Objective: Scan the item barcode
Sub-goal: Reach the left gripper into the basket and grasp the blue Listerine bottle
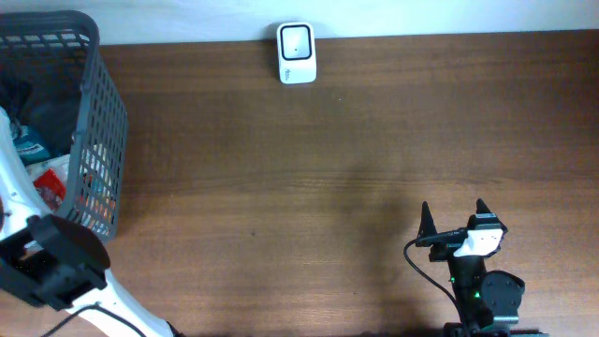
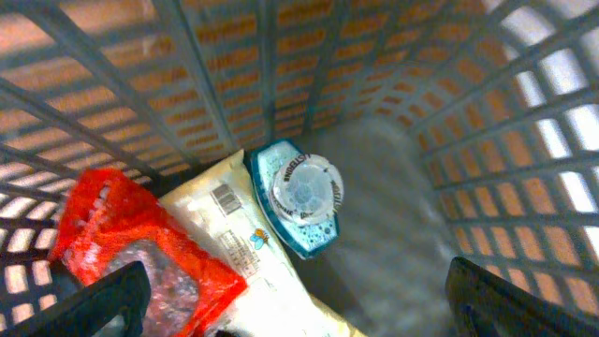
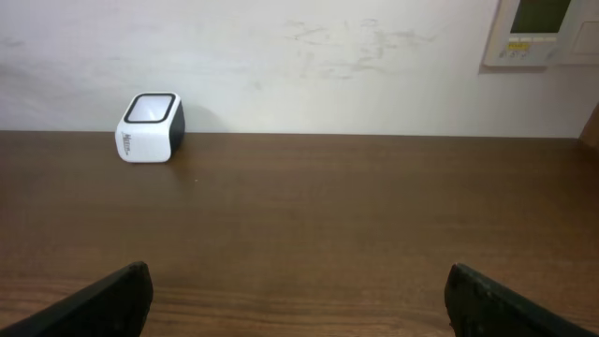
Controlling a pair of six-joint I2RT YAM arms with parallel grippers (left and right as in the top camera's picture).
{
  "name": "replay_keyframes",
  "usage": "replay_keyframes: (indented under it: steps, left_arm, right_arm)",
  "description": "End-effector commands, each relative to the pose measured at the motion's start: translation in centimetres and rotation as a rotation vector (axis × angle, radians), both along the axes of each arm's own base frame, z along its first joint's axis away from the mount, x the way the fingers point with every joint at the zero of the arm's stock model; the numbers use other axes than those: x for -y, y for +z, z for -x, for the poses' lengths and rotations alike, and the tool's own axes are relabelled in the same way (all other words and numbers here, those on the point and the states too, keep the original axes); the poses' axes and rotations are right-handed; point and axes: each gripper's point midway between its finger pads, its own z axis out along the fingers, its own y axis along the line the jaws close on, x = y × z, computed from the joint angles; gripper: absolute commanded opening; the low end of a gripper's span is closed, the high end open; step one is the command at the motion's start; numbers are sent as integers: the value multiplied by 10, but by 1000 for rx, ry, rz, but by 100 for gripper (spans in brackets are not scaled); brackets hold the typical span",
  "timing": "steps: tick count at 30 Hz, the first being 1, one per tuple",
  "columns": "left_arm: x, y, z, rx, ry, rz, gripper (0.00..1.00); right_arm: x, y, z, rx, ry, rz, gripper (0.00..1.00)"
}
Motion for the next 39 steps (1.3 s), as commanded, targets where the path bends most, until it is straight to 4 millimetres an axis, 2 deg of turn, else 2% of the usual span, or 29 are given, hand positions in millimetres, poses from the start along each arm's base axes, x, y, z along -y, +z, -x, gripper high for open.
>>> replay_keyframes:
  steps: [1, 4, 9, 12, 13, 14, 16, 18, 21, 22, 23, 25, 26, 28, 29, 30, 33, 35, 37, 39]
  left_arm:
    - [-10, -31, -3, -26, 105, 19, 99]
    - [-16, -55, -9, -53, 117, 24, 99]
    - [-27, -82, -24, -50, 123, 18, 100]
    - [-29, -104, -27, -75, 123, 31, 92]
    - [-29, -110, -27, -86, 123, 36, 88]
    - [-29, -114, -27, -93, 123, 39, 72]
    - [-30, -115, -27, -96, 123, 38, 62]
    - [-33, -113, -24, -109, 135, 16, 45]
    - [-38, -110, -20, -129, 148, -18, 44]
    - [-38, -110, -20, -128, 148, -18, 49]
    - [-39, -110, -20, -125, 149, -22, 65]
    - [-43, -106, -26, -97, 155, -45, 74]
    - [-45, -104, -29, -79, 156, -53, 74]
    - [-46, -103, -31, -71, 156, -56, 69]
    - [-47, -103, -30, -72, 157, -57, 53]
    - [-48, -102, -29, -76, 161, -64, 44]
    - [-53, -99, -22, -103, 186, -101, 31]
    - [-55, -97, -21, -134, 159, -124, 18]
    - [-55, -93, -21, -151, 123, -137, 14]
    - [-55, -78, -21, -139, 109, -152, 11]
  right_arm:
    - [3, -3, 0, -2, -15, -3, 98]
    - [3, -3, 0, -2, -15, -3, 98]
    - [3, -3, 0, -2, -15, -3, 98]
    - [3, -3, 0, -2, -15, -3, 98]
    - [3, -3, 0, -2, -15, -3, 99]
    - [3, -3, 0, -2, -15, -3, 98]
    - [3, -3, 0, -2, -15, -3, 98]
    - [3, -3, 0, -2, -15, -3, 98]
    - [3, -3, 0, -2, -15, -3, 98]
    - [3, -3, 0, -2, -15, -3, 98]
    - [3, -3, 0, -2, -15, -3, 98]
    - [3, -3, 0, -2, -15, -3, 98]
    - [3, -3, 0, -2, -15, -3, 98]
    - [3, -3, 0, -2, -15, -3, 98]
    - [3, -3, 0, -2, -15, -3, 98]
    - [3, -3, 0, -2, -15, -3, 98]
    - [3, -3, 0, -2, -15, -3, 99]
    - [3, -3, 0, -2, -15, -3, 99]
    - [3, -3, 0, -2, -15, -3, 98]
    - [3, -3, 0, -2, -15, -3, 98]
